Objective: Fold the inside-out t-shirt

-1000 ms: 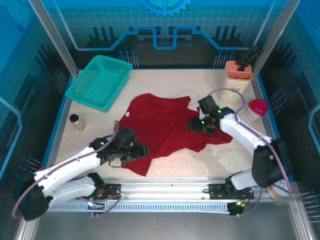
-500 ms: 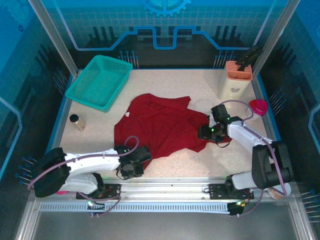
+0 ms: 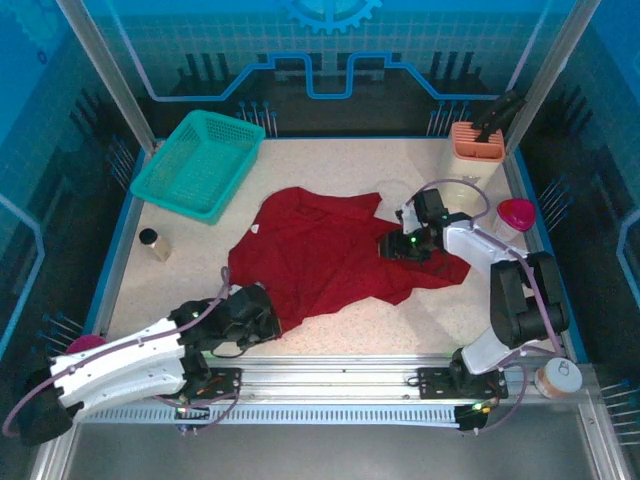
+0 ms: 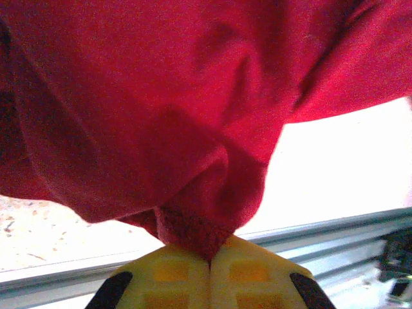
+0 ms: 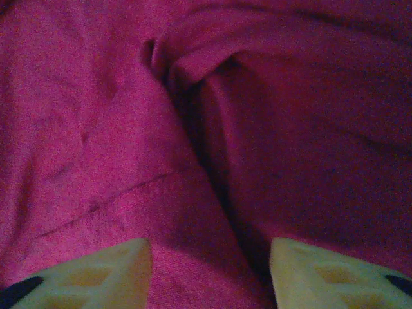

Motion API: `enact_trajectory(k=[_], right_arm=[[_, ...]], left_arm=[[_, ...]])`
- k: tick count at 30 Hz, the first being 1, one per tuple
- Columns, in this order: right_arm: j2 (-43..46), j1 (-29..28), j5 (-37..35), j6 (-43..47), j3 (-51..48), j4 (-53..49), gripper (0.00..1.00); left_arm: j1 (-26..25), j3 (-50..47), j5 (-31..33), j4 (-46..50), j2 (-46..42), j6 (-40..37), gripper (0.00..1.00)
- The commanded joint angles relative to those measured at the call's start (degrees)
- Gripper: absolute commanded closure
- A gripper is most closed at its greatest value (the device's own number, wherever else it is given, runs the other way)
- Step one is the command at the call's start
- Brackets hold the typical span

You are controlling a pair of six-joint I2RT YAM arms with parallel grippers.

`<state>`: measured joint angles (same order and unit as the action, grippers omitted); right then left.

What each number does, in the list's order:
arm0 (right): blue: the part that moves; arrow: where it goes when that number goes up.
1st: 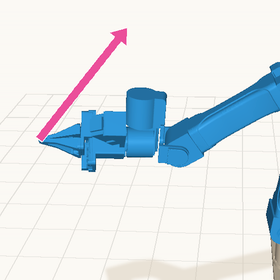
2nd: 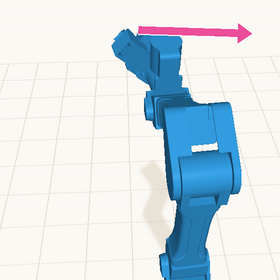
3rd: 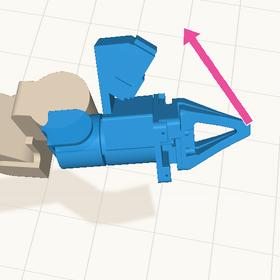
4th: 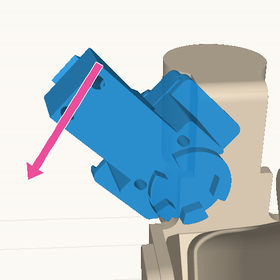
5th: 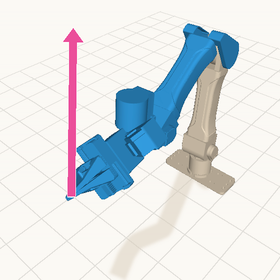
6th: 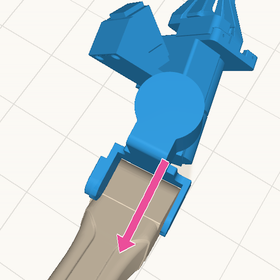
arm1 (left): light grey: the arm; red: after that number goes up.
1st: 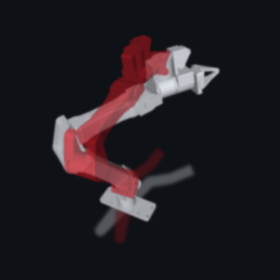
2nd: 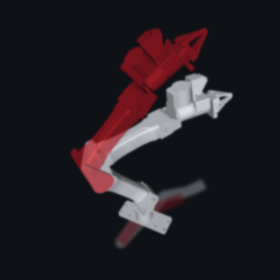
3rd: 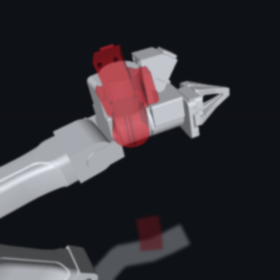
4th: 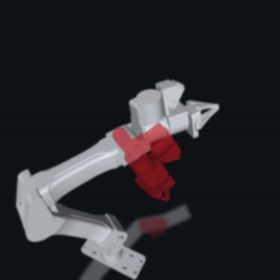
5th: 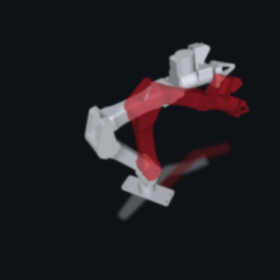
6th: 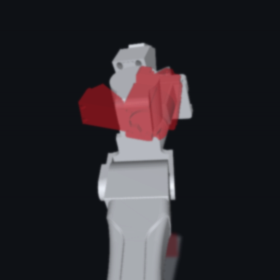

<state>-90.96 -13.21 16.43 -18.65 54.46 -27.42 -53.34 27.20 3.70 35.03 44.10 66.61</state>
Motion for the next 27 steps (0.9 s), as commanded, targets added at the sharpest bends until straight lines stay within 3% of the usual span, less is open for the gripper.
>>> enact_trajectory(k=[1,4,7,9,13,16,19,23,27], right_arm=[[-1.9,-1.3,3.7,2.8,0.8,-0.4,0.59],[-2.3,-1.5,8.4,2.4,1.0,1.6,0.82],[2.3,-1.6,8.6,2.0,0.2,3.6,0.99],[6.9,-1.4,6.3,2.0,-0.4,3.9,1.0],[19.8,-0.6,-0.6,-1.2,-3.1,8.1,1.0],[33.5,-1.3,-11.7,-4.3,-6.6,13.6,1.0],[40.1,-1.7,-21.5,-3.4,0.6,10.0,1.0],[40.9,-2.4,-23.7,1.8,17.2,-1.7,1.0],[43.5,-4.0,-19.7,3.5,33.2,-11.7,1.0]], left_arm=[[1.8,0.8,0.9,2.9,-0.9,-1.6,1.0],[3.3,3.9,1.9,5.5,-0.2,-3.8,1.0],[4.7,8.0,3.4,7.6,0.1,-5.9,1.0],[5.9,12.9,7.4,11.9,0.3,-8.5,1.0],[5.9,29.8,24.9,22.9,3.1,-14.5,1.0],[5.9,42.2,34.5,22.8,5.0,-22.8,1.0],[6.0,53.3,39.9,18.6,7.2,-33.3,1.0],[5.8,65.7,39.4,12.7,9.4,-44.2,1.0],[5.9,82.5,27.4,14.8,13.1,-51.5,1.0]])
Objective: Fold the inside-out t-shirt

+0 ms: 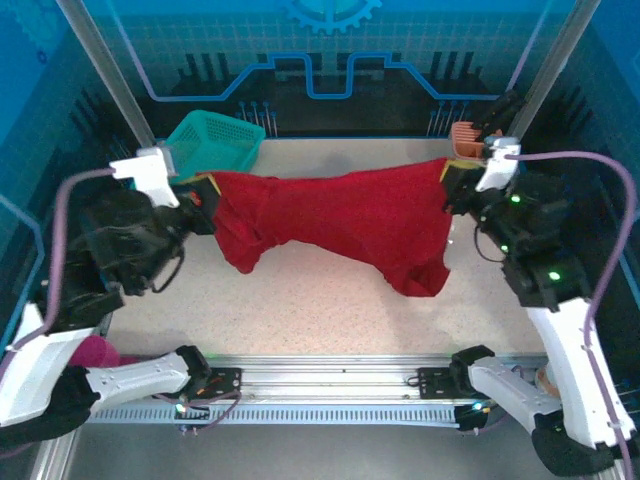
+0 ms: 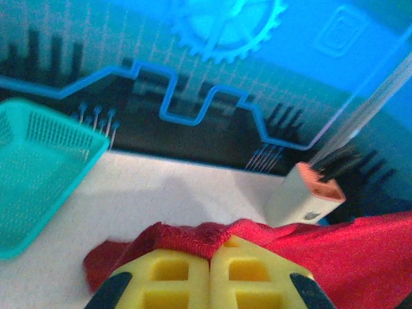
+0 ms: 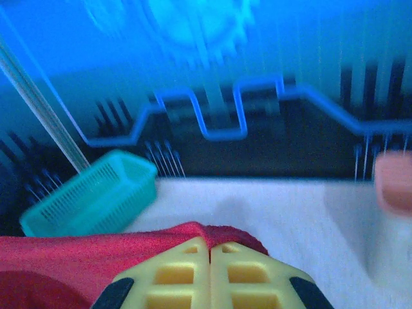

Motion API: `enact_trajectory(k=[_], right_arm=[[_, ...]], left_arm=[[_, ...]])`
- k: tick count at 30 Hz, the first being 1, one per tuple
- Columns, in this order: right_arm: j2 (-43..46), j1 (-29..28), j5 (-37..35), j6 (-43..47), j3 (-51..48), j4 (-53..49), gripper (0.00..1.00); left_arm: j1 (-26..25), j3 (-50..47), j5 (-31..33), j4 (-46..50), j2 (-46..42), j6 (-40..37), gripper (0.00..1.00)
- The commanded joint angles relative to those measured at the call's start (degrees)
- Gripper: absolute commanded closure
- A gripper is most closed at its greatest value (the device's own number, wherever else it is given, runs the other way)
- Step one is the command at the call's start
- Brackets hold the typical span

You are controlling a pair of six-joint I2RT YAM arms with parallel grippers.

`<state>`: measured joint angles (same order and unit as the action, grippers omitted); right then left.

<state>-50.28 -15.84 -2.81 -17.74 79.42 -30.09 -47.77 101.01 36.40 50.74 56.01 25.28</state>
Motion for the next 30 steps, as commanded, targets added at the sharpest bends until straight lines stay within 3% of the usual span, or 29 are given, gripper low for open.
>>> enact_trajectory(k=[1,4,7,11,16,20,23,26,30], right_arm=[[3.0,-1.7,0.9,2.8,12.1,-11.2,1.0],[1.9,-1.8,2.5,3.3,21.2,-16.6,1.0],[0.2,-1.8,0.2,5.0,24.6,-18.5,1.0],[-2.8,-1.8,-5.4,5.0,21.9,-18.6,1.0],[-7.6,-0.6,-7.5,4.3,13.4,-11.3,1.0],[-15.8,3.3,-2.5,3.6,13.5,-5.3,1.0],[-22.2,6.7,4.8,-0.2,16.7,-0.5,1.0],[-27.0,7.3,6.6,-0.5,20.0,4.5,1.0],[-30.7,8.4,8.7,0.8,28.3,5.5,1.0]], left_arm=[[0.3,13.9,-9.1,0.9,2.8,-11.2,1.0],[0.3,23.3,-17.6,2.7,6.2,-14.5,1.0],[0.3,24.5,-19.0,-0.1,7.9,-17.4,1.0],[0.2,18.8,-13.1,-4.8,8.3,-22.0,1.0],[0.6,6.2,1.9,-16.0,7.9,-31.6,1.0],[6.8,7.3,1.2,-18.0,12.3,-33.9,1.0],[12.5,12.3,-4.8,-15.7,17.5,-31.7,1.0],[17.1,21.8,-10.3,-12.7,25.9,-31.3,1.0],[21.2,49.0,-16.0,-3.6,42.7,-34.4,1.0]])
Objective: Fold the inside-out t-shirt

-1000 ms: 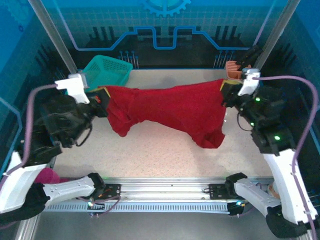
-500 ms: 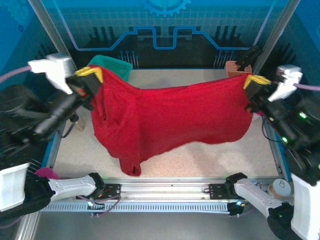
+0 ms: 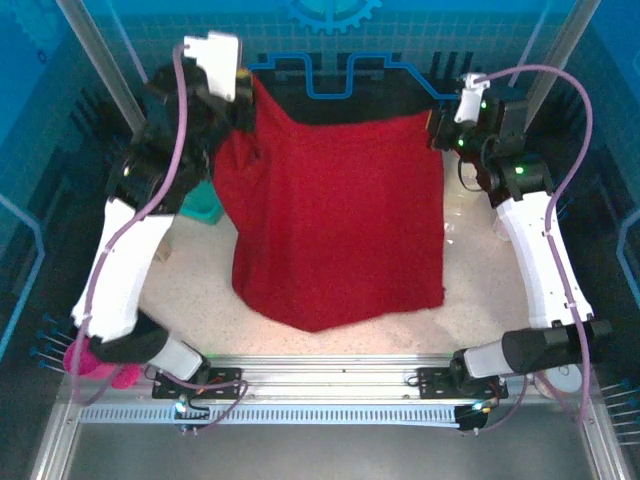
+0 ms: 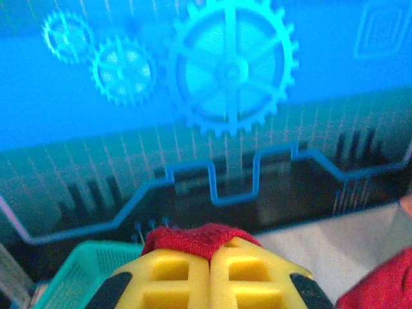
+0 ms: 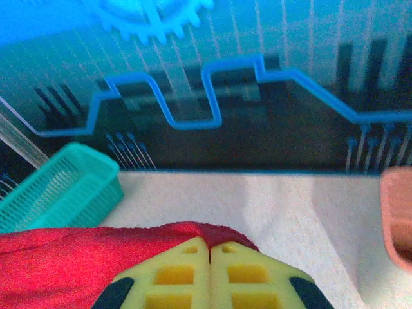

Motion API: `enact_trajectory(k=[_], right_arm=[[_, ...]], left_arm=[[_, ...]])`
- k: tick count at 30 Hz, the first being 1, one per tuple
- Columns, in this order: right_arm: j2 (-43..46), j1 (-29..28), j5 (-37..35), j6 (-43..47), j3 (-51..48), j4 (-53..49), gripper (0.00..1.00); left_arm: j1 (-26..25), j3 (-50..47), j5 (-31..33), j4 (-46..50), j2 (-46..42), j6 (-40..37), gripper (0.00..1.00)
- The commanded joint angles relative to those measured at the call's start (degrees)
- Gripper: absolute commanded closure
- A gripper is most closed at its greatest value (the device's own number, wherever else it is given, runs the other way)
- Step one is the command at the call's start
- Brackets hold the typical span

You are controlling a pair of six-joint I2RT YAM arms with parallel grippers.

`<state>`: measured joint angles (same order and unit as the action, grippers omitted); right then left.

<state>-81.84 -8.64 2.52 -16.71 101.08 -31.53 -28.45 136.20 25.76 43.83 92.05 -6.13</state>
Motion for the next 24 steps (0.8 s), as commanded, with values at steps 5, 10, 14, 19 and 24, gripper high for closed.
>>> enact_trajectory(k=[5,10,14,19,24], right_arm=[[5.9,1.5,2.1,3.1,8.6,9.1,1.0],[17.5,-6.3,0.2,12.1,-3.8,8.5,1.0],[26.7,-19.3,-10.3,15.5,-22.4,6.2,1.0],[32.1,-32.5,-18.3,6.4,-47.3,2.7,1.0],[26.1,-45.0,-4.0,-2.8,-63.5,8.8,0.64]], left_arm=[[3.0,20.8,-8.8,-0.6,9.5,-5.5,1.0],[3.0,-7.0,-14.6,-5.9,-5.1,0.4,1.0],[3.0,-36.6,-15.5,-12.2,-17.8,9.1,1.0],[3.0,-71.3,-22.2,-19.6,-27.5,23.8,0.98],[3.5,-89.6,-24.8,-22.5,-26.0,33.7,0.39]])
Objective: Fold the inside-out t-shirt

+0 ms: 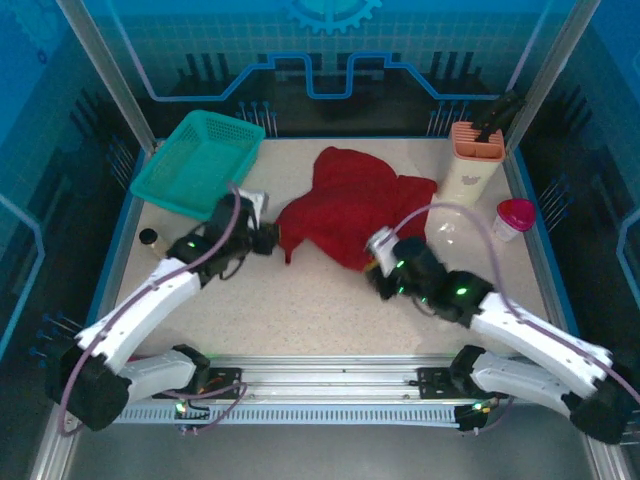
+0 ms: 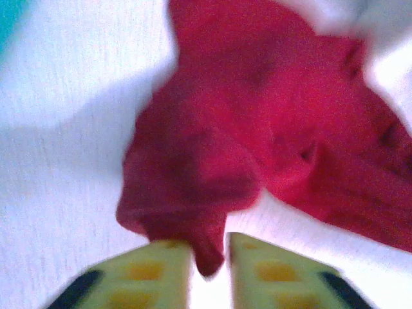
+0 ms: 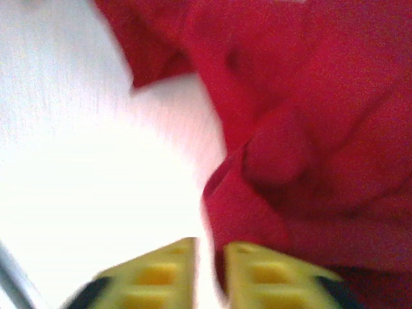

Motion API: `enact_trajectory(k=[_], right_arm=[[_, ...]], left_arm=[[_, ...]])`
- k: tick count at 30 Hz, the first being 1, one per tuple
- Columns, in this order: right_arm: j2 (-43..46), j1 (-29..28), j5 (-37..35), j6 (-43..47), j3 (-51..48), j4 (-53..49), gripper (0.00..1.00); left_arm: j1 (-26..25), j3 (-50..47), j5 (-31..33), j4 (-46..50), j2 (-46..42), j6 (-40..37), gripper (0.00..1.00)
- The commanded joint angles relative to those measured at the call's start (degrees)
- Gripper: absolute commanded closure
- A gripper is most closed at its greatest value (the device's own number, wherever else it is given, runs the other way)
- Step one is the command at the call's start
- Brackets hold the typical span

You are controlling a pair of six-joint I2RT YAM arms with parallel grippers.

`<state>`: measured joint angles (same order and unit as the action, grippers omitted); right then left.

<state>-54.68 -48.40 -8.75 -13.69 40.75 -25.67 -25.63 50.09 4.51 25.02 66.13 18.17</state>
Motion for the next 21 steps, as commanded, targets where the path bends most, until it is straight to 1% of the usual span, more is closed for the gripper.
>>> enact_trajectory(k=[1,2,4,5,7,9,11,12,14,15,16,18,19,21], right_arm=[[-2.4,-6.8,8.9,-5.9,-3.2,3.4,0.58],[-3.8,-7.3,9.1,-6.2,-2.3,3.0,0.54],[-4.6,-4.3,8.8,-5.8,0.3,1.1,0.5],[-4.4,-0.6,9.2,-6.0,1.5,0.6,0.48],[-4.7,8.8,12.5,-8.3,2.3,1.3,0.41],[-6.7,20.2,18.5,-10.9,1.8,4.5,0.4],[-10.4,25.8,20.9,-12.1,1.9,6.8,0.42],[-12.8,26.9,21.8,-12.4,2.1,7.2,0.44],[-17.0,26.4,24.4,-12.4,2.3,7.4,0.45],[-19.0,25.1,25.3,-12.4,2.3,6.9,0.45],[-20.5,23.4,24.6,-12.4,2.2,6.3,0.45],[-23.2,19.2,20.9,-13.0,1.0,5.0,0.44],[-23.9,17.8,19.7,-13.6,0.2,4.9,0.46],[-25.5,15.5,20.9,-13.9,-2.4,6.8,0.7]], left_arm=[[0.9,-3.5,-3.1,-1.9,0.6,9.8,0.34],[1.1,-2.8,-1.8,0.6,1.1,10.9,0.32],[1.3,-1.2,-0.3,3.7,1.0,12.7,0.32],[1.4,-0.5,0.0,4.7,0.7,13.7,0.32],[1.3,0.4,-0.3,5.1,0.0,15.9,0.32],[1.0,0.3,-4.6,2.1,1.2,17.8,0.32],[-0.3,0.7,-5.7,-0.3,4.8,18.9,0.31],[-1.3,1.4,-5.7,-1.0,7.3,19.1,0.31],[-2.2,2.1,-5.0,-2.2,11.6,20.0,0.31],[-2.2,2.0,-4.8,-3.0,13.5,21.0,0.31],[-2.3,1.7,-4.2,-4.0,15.0,21.6,0.32],[-2.2,0.7,-0.9,-6.8,18.4,22.3,0.34],[-1.8,0.7,0.0,-7.5,20.0,22.7,0.35],[-0.7,2.3,-0.9,-7.9,24.5,23.2,0.36]])
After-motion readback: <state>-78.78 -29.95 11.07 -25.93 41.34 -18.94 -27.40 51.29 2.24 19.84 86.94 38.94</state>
